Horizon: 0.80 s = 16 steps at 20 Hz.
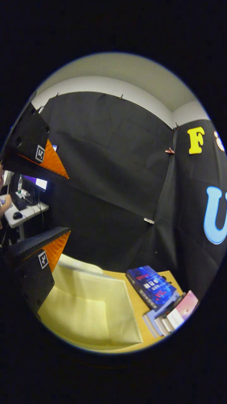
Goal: Open the storage box then place both shoes into the box .Put the left shoe in first, then the right shoe, with the right side of both shoes facing outward in a uniform manner.
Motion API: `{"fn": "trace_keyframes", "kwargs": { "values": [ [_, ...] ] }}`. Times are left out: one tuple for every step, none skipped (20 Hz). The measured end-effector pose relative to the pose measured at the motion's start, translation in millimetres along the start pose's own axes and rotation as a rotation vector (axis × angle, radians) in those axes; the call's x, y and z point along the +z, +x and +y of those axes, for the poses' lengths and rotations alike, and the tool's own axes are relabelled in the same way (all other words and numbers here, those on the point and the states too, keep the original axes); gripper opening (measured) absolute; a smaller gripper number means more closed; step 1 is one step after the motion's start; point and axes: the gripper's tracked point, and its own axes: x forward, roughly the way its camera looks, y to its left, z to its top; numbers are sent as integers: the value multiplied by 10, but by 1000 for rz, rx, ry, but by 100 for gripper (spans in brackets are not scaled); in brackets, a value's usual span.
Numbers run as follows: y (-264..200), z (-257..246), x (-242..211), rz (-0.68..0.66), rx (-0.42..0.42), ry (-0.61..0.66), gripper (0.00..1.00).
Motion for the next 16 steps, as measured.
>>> {"fn": "trace_keyframes", "kwargs": {
  "values": [
    [-150, -100, 39, -16, -38, -59, 86],
    [-313, -190, 84, -31, -75, -116, 88],
    [-489, -276, 137, -51, -118, -169, 91],
    [-664, -373, 205, -71, -157, -214, 95],
    [-873, -431, 271, -92, -197, -249, 96],
    [-1069, -513, 330, -110, -242, -279, 96],
    [-1265, -610, 380, -123, -291, -299, 96],
    [-1468, -721, 421, -125, -346, -317, 96],
    [-1678, -860, 456, -124, -401, -333, 97],
    [-1868, -986, 484, -121, -451, -344, 97],
    [-2086, -1089, 508, -123, -501, -349, 97],
    [-2281, -1231, 540, -129, -557, -344, 97],
    [-2463, -1398, 565, -132, -611, -335, 98],
    [-2640, -1568, 574, -135, -671, -327, 98],
    [-2821, -1751, 575, -138, -737, -319, 97],
    [-2998, -1952, 563, -137, -800, -310, 98]
  ]
}}
